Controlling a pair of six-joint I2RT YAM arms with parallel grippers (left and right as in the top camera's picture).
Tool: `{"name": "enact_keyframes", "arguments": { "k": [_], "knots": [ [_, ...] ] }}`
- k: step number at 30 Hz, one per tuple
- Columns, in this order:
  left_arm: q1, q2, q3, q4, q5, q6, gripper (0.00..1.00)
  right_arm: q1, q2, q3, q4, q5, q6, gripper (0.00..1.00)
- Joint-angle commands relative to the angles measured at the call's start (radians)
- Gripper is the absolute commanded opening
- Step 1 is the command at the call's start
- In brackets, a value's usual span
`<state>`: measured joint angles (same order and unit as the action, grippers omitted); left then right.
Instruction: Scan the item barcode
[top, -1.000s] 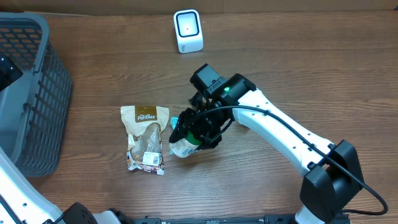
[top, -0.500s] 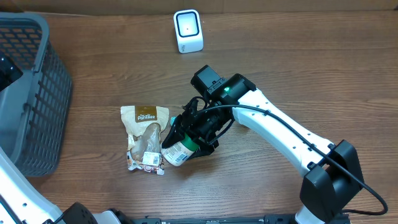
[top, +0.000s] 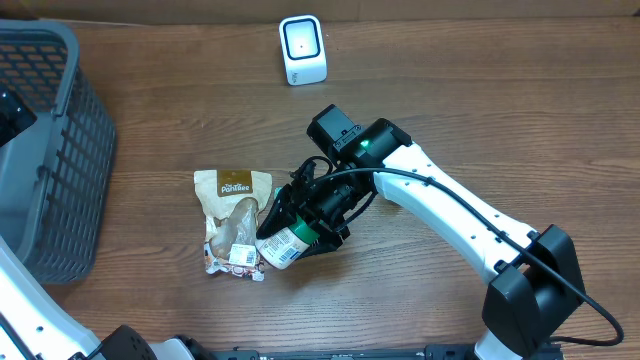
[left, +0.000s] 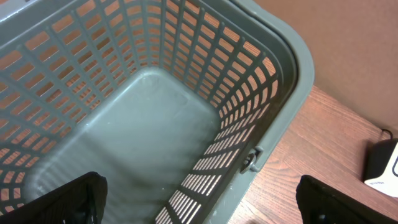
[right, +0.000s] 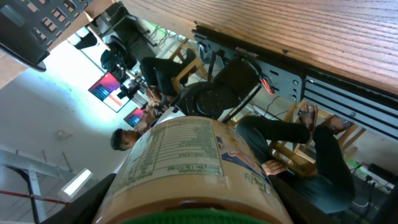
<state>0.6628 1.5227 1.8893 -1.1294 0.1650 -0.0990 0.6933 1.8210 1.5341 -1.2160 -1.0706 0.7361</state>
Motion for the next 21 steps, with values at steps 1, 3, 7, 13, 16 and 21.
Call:
{"name": "enact_keyframes", "arguments": {
  "k": [1, 3, 7, 13, 16, 21],
  "knots": [
    [-0.002, 0.007, -0.006, 0.003, 0.011, -0.006, 1.0, -0.005, -0.004, 0.026, 0.002, -0.05, -0.004, 0.39],
    [-0.002, 0.007, -0.006, 0.003, 0.011, -0.006, 0.99, -0.005, -0.004, 0.026, 0.002, -0.05, -0.004, 0.39],
    [-0.002, 0.007, -0.006, 0.003, 0.011, -0.006, 0.99, -0.005, -0.004, 0.026, 0.002, -0.05, -0.004, 0.39],
    [-0.002, 0.007, -0.006, 0.003, 0.011, -0.006, 1.0, -0.005, -0.004, 0.026, 0.002, -0.05, -0.004, 0.38],
    [-0.002, 0.007, -0.006, 0.003, 0.011, -0.006, 1.0, -0.005, -0.004, 0.026, 0.002, -0.05, -0.004, 0.37],
    [-0.002, 0.007, -0.006, 0.003, 0.011, -0.006, 1.0, -0.005, -0.004, 0.026, 0.014, 0.039, -0.004, 0.36]
  ]
}}
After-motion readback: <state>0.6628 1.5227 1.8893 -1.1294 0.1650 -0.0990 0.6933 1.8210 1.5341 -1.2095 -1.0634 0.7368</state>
